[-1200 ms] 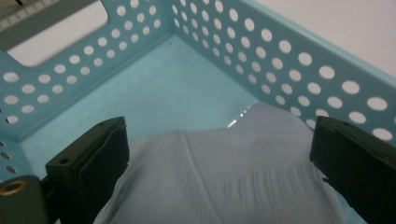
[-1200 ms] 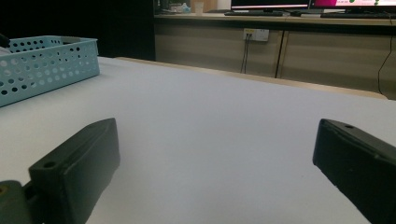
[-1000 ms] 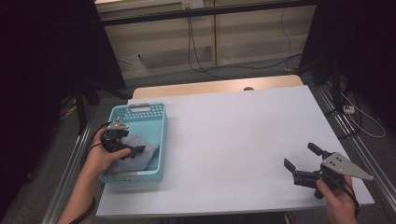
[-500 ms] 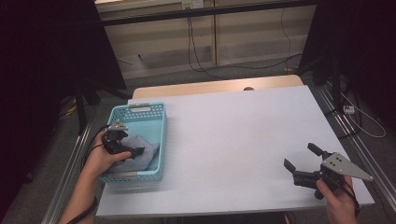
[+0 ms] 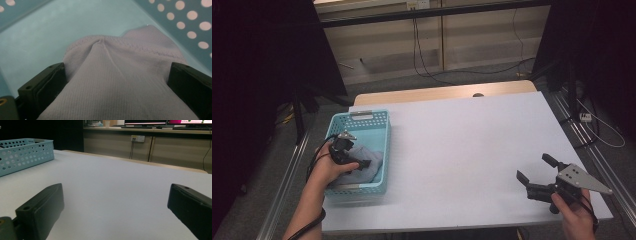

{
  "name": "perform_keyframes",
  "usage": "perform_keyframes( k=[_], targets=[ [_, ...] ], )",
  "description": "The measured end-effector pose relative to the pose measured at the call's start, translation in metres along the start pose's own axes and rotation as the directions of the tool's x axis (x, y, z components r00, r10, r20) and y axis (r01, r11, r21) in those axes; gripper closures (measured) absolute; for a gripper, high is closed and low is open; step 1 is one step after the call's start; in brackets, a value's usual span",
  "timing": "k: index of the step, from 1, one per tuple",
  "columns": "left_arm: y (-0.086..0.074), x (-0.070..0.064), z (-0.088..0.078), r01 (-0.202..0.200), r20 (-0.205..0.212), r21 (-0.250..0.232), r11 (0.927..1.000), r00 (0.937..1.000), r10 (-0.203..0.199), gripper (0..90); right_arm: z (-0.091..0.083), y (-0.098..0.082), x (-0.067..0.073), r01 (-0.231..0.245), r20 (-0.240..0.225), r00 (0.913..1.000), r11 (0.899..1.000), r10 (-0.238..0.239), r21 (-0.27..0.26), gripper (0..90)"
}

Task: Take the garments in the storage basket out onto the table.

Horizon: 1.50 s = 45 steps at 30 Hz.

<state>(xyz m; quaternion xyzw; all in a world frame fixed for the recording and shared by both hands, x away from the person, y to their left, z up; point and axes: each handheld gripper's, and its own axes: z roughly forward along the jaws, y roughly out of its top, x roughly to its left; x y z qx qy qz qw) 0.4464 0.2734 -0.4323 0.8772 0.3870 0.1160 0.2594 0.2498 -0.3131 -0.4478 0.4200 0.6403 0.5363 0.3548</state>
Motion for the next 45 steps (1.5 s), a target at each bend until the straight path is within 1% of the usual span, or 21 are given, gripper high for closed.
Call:
perform_keyframes(
  k=[4,6,11,20,22,26,27,28,29,31,32,35,37,38,39,40,41,42,43,44,45],
  targets=[
    [-0.002,-0.002,0.007,0.016,0.007,0.022,0.9996,0.9998,-0.016,2.7,0.0,0.0,0.001,0.006,-0.004,1.0,1.0,-0.006,0.0,0.3],
    [-0.002,-0.003,0.008,0.015,0.011,0.035,0.9993,0.9998,-0.015,3.2,0.0,0.0,0.001,0.01,-0.004,0.9999,1.0,-0.01,0.004,0.3],
    [-0.002,-0.002,0.01,0.029,0.028,0.045,0.9986,0.9992,-0.03,5.4,0.002,-0.001,0.003,0.018,-0.011,0.9998,1.0,-0.018,0.009,0.3],
    [0.001,-0.004,0.01,0.033,0.031,0.079,0.9963,0.9989,-0.036,12.3,0.005,0.001,0.007,0.035,-0.022,0.9991,0.999,-0.035,0.009,0.5],
    [0.002,-0.004,0.011,0.024,0.028,0.086,0.996,0.9993,-0.026,12.9,0.005,0.001,0.007,0.038,-0.021,0.999,0.999,-0.038,0.012,0.5],
    [0.004,-0.005,0.01,0.024,0.026,0.1,0.9947,0.9993,-0.027,16.6,0.006,0.002,0.006,0.036,-0.022,0.9991,0.999,-0.036,0.008,0.4],
    [0.004,-0.006,0.01,0.032,0.027,0.103,0.9942,0.999,-0.035,18.0,0.006,0.002,0.006,0.038,-0.02,0.9991,0.999,-0.038,0.009,0.5],
    [0.005,-0.006,0.01,0.02,0.029,0.108,0.994,0.9993,-0.024,19.8,0.006,0.002,0.006,0.039,-0.019,0.999,0.999,-0.039,0.009,0.5],
    [0.005,-0.007,0.01,0.029,0.023,0.107,0.9938,0.9992,-0.032,21.5,0.006,0.002,0.006,0.039,-0.02,0.9991,0.999,-0.038,0.008,0.5],
    [0.008,-0.007,0.008,0.013,0.034,0.127,0.9918,0.9993,-0.017,26.7,0.005,0.003,0.006,0.037,-0.019,0.9992,0.999,-0.036,0.006,0.5],
    [0.008,-0.008,0.008,0.022,0.032,0.131,0.9911,0.9991,-0.026,29.7,0.005,0.003,0.006,0.038,-0.018,0.9991,0.999,-0.038,0.003,0.5],
    [0.01,-0.008,0.008,0.026,0.037,0.14,0.9898,0.9988,-0.032,37.3,0.005,0.004,0.006,0.044,-0.015,0.9989,0.999,-0.044,0.004,0.5],
    [0.014,-0.01,0.007,0.052,0.024,0.162,0.9855,0.9981,-0.056,45.1,0.004,0.004,0.005,0.041,-0.015,0.9991,0.999,-0.041,0.002,0.5],
    [0.014,-0.01,0.007,0.052,0.024,0.162,0.9855,0.9981,-0.056,48.5,0.004,0.004,0.005,0.041,-0.014,0.9991,0.999,-0.041,0.002,0.5],
    [0.016,-0.011,0.007,0.056,0.015,0.175,0.983,0.9981,-0.059,51.1,0.003,0.004,0.005,0.04,-0.012,0.9991,0.999,-0.04,0.003,0.5],
    [0.016,-0.011,0.007,0.056,0.015,0.175,0.983,0.9981,-0.059,53.4,0.003,0.004,0.005,0.04,-0.012,0.9991,0.999,-0.04,0.003,0.5],
    [0.017,-0.012,0.006,0.081,0.007,0.181,0.9802,0.9965,-0.083,55.5,0.004,0.003,0.006,0.041,-0.016,0.999,0.999,-0.041,0.001,0.5],
    [0.017,-0.012,0.006,0.081,0.007,0.181,0.9802,0.9965,-0.083,57.1,0.004,0.003,0.006,0.041,-0.016,0.999,0.999,-0.041,0.001,0.5],
    [0.018,-0.012,0.006,0.1,-0.002,0.181,0.9784,0.9948,-0.102,58.6,0.004,0.003,0.007,0.04,-0.02,0.999,0.999,-0.04,0.003,0.5],
    [0.018,-0.011,0.006,0.101,0.0,0.179,0.9786,0.9947,-0.102,59.3,0.004,0.003,0.007,0.042,-0.02,0.9989,0.999,-0.042,0.002,0.5],
    [0.018,-0.012,0.006,0.117,-0.006,0.176,0.9773,0.993,-0.118,60.3,0.004,0.004,0.007,0.042,-0.022,0.9989,0.999,-0.042,0.001,0.5]
  ],
)
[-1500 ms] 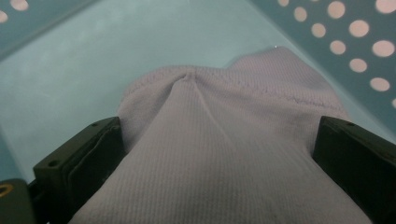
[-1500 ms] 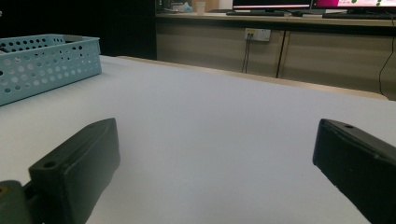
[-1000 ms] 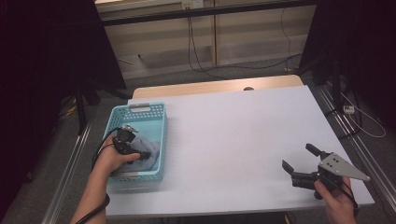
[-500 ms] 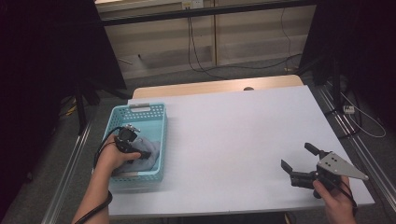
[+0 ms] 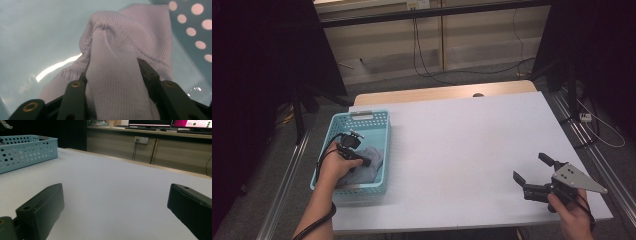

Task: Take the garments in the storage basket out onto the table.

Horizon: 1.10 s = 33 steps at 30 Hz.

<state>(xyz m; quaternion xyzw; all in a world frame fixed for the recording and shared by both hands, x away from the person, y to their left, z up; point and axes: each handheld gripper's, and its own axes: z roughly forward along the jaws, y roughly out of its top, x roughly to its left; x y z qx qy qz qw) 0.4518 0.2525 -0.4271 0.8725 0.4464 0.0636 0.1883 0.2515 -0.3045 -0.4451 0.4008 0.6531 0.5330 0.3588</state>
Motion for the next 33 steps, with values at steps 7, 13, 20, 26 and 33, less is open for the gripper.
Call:
perform_keyframes(
  k=[7,13,20,26,33],
  targets=[
    [0.002,-0.001,-0.004,0.05,0.001,-0.008,0.9987,0.9987,-0.05,64.9,0.001,-0.001,0.001,-0.002,-0.004,1.0,1.0,0.002,0.005,0.5],
    [0.011,0.004,-0.023,0.092,0.02,0.001,0.9957,0.9955,-0.092,69.3,0.002,-0.002,-0.002,-0.009,-0.001,1.0,1.0,0.009,0.005,0.5],
    [0.025,0.006,-0.053,0.12,0.034,-0.011,0.9927,0.9922,-0.12,70.3,0.001,-0.002,-0.003,-0.012,0.0,0.9999,1.0,0.012,0.004,0.5],
    [0.043,0.002,-0.077,0.104,0.046,0.0,0.9946,0.9935,-0.104,70.4,0.001,-0.002,-0.003,-0.013,0.0,0.9999,1.0,0.013,0.003,0.5],
    [0.064,0.0,-0.107,0.103,0.043,0.001,0.9947,0.9938,-0.103,70.3,0.001,-0.002,-0.003,-0.014,0.0,0.9999,1.0,0.014,0.001,0.5]
  ],
)
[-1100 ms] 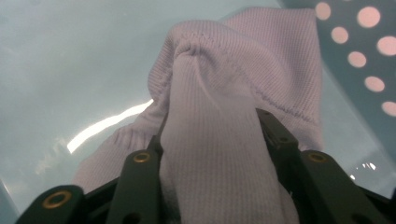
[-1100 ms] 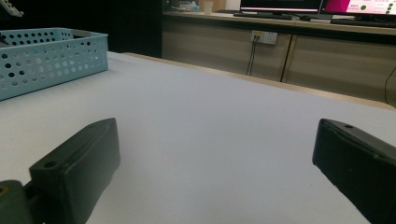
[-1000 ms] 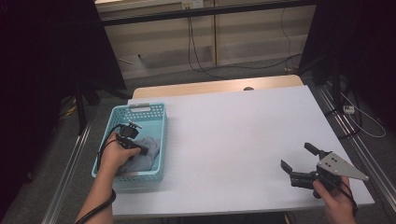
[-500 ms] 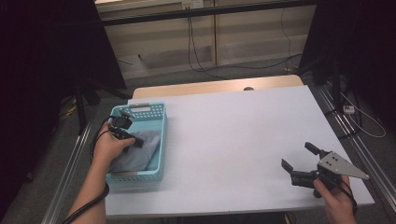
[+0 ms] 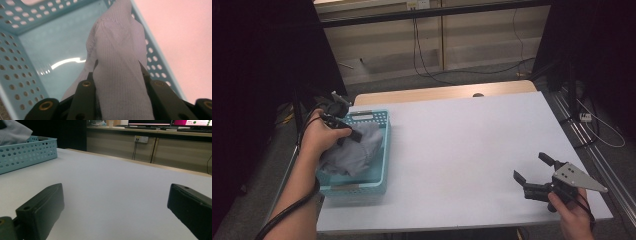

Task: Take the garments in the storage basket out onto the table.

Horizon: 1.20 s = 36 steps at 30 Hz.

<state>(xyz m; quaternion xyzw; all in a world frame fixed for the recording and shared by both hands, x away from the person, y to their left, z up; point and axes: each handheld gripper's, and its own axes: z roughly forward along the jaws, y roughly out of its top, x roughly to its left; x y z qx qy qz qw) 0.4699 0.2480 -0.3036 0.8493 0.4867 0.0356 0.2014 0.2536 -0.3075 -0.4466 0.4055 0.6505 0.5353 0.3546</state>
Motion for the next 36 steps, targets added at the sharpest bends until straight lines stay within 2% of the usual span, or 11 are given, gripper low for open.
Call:
perform_keyframes(
  k=[4,11,14,18,22,23,24,25,26,28,36],
  targets=[
    [0.009,-0.004,-0.017,-0.006,-0.007,-0.011,0.9999,1.0,0.006,70.3,-0.001,0.0,-0.001,-0.004,0.002,1.0,1.0,0.004,0.003,0.5],
    [0.023,-0.015,-0.041,-0.007,0.014,-0.033,0.9994,0.9999,0.007,70.2,0.0,0.0,0.0,-0.006,0.001,1.0,1.0,0.006,-0.002,0.5],
    [0.033,-0.026,-0.052,-0.011,0.008,-0.032,0.9994,0.9999,0.011,70.2,0.0,0.0,0.001,-0.005,-0.003,1.0,1.0,0.005,0.004,0.5],
    [0.044,-0.039,-0.059,-0.043,0.013,-0.054,0.9976,0.9989,0.044,70.2,0.001,0.0,0.001,-0.002,-0.005,1.0,1.0,0.002,0.004,0.4],
    [0.052,-0.055,-0.058,-0.062,0.042,-0.077,0.9951,0.997,0.065,70.1,0.001,0.0,0.001,-0.003,-0.004,1.0,1.0,0.003,0.005,0.5],
    [0.052,-0.055,-0.058,-0.062,0.042,-0.077,0.9951,0.997,0.065,70.1,0.001,0.0,0.001,-0.002,-0.004,1.0,1.0,0.002,0.003,0.5],
    [0.056,-0.064,-0.056,-0.075,0.053,-0.086,0.9934,0.9954,0.08,70.1,0.001,0.0,0.001,-0.002,-0.003,1.0,1.0,0.002,0.004,0.5],
    [0.056,-0.064,-0.056,-0.075,0.053,-0.086,0.9934,0.9954,0.08,70.1,0.001,0.0,0.001,-0.002,-0.003,1.0,1.0,0.002,0.004,0.5],
    [0.058,-0.072,-0.052,-0.084,0.063,-0.097,0.9917,0.9939,0.091,70.1,0.0,0.0,0.0,-0.003,-0.004,1.0,1.0,0.003,0.005,0.5],
    [0.061,-0.079,-0.049,-0.094,0.081,-0.101,0.9905,0.9915,0.102,70.0,0.0,0.0,0.0,-0.004,-0.004,1.0,1.0,0.004,0.006,0.5],
    [0.068,-0.104,-0.038,-0.136,0.092,-0.121,0.9832,0.9847,0.148,69.9,0.0,0.0,0.0,-0.002,-0.004,1.0,1.0,0.002,0.004,0.5]
  ],
)
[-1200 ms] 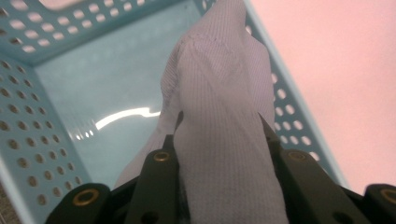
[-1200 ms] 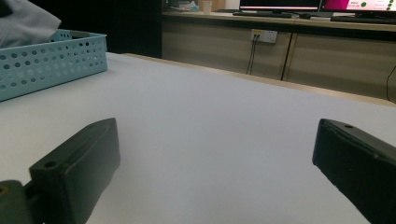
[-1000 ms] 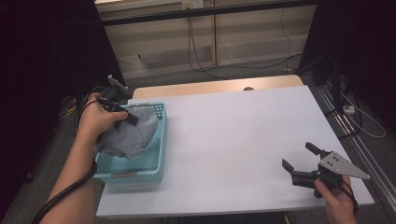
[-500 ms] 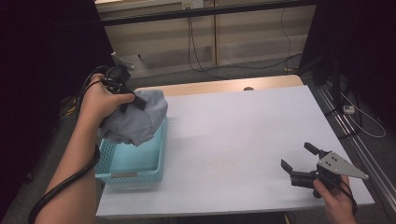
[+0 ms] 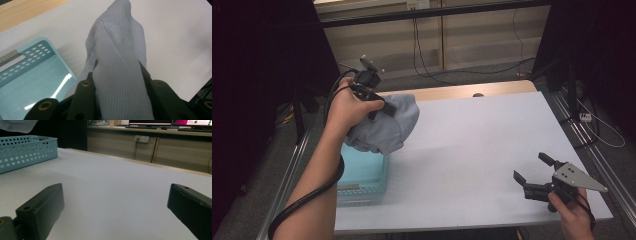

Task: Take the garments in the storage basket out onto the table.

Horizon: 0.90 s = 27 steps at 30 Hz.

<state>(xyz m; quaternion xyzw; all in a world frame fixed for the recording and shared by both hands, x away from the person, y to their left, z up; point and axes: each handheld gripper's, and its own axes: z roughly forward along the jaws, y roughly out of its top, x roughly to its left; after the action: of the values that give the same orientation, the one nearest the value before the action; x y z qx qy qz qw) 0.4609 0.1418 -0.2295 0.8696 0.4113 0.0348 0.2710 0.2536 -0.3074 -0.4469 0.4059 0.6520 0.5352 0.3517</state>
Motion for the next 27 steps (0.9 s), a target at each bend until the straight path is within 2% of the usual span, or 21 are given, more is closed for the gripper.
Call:
perform_keyframes(
  k=[1,4,10,23,27],
  targets=[
    [0.001,-0.005,0.004,-0.015,0.004,-0.01,0.9998,0.9999,0.015,69.9,0.0,0.0,0.0,0.0,-0.002,1.0,1.0,0.0,0.0,0.4],
    [0.001,-0.012,0.011,-0.016,0.021,-0.024,0.9996,0.9996,0.016,69.9,0.001,0.0,0.001,0.002,-0.004,1.0,1.0,-0.002,-0.001,0.4],
    [0.002,-0.023,0.025,-0.045,0.05,-0.026,0.9987,0.9977,0.046,69.6,0.001,0.0,0.002,0.006,-0.007,1.0,1.0,-0.006,0.004,0.5],
    [-0.002,-0.04,0.061,-0.079,0.109,-0.023,0.9966,0.9907,0.081,69.1,0.002,-0.001,0.002,0.011,-0.011,0.9999,1.0,-0.011,0.007,0.4],
    [-0.004,-0.043,0.072,-0.074,0.123,-0.032,0.9967,0.9894,0.077,68.9,0.002,-0.001,0.003,0.01,-0.014,0.9999,1.0,-0.01,0.007,0.4]
  ],
)
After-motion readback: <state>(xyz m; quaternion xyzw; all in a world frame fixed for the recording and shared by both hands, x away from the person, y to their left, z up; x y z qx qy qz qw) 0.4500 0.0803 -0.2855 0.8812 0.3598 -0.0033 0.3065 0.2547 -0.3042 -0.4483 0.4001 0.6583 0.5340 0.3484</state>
